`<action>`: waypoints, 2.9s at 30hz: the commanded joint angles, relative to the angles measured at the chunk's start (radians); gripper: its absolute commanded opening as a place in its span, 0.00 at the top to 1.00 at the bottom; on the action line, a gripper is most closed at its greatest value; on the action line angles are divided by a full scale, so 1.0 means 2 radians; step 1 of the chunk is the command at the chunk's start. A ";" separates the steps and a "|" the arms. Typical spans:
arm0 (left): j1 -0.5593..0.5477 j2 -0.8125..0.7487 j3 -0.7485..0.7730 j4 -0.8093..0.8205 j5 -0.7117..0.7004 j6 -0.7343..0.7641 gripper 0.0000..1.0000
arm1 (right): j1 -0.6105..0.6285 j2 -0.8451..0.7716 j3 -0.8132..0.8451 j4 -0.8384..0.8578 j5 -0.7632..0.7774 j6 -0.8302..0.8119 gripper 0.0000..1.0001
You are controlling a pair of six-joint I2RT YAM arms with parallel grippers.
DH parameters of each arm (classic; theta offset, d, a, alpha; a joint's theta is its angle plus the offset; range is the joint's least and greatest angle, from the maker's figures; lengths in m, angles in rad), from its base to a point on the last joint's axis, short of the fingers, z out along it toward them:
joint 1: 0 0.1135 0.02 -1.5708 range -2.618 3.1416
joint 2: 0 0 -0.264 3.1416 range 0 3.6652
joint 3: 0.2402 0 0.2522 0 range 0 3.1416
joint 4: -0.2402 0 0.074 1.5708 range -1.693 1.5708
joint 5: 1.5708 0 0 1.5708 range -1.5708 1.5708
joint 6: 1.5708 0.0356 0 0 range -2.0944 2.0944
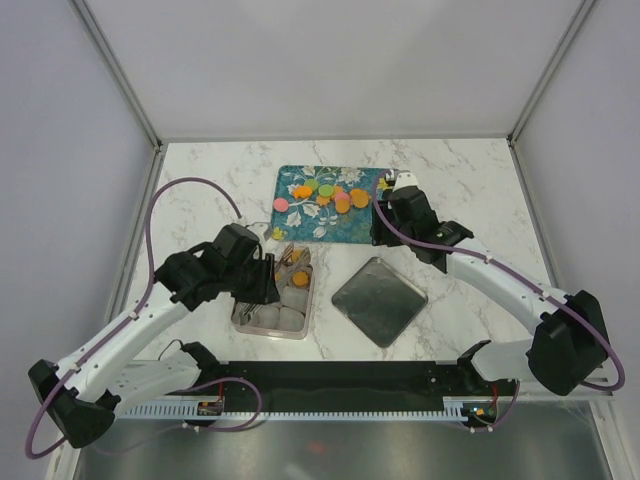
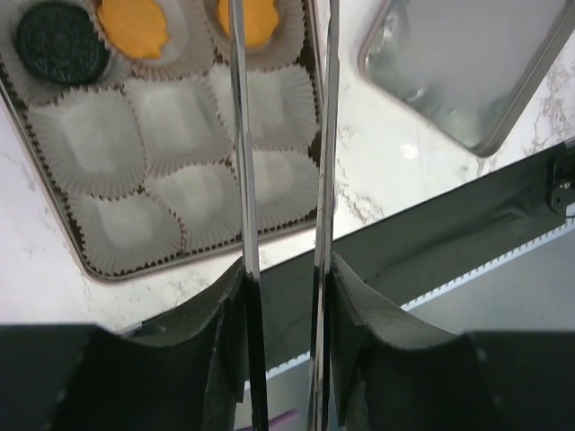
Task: Pack the cookies
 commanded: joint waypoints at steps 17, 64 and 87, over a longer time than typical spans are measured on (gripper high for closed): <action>-0.016 -0.083 -0.055 -0.065 0.059 -0.059 0.58 | -0.002 0.019 0.020 0.025 -0.004 -0.001 0.39; -0.018 -0.085 -0.078 -0.063 0.080 -0.052 0.57 | -0.001 0.015 0.006 0.029 -0.001 0.004 0.40; -0.020 -0.071 -0.077 -0.040 0.079 -0.052 0.51 | -0.001 0.016 0.006 0.031 -0.003 0.001 0.40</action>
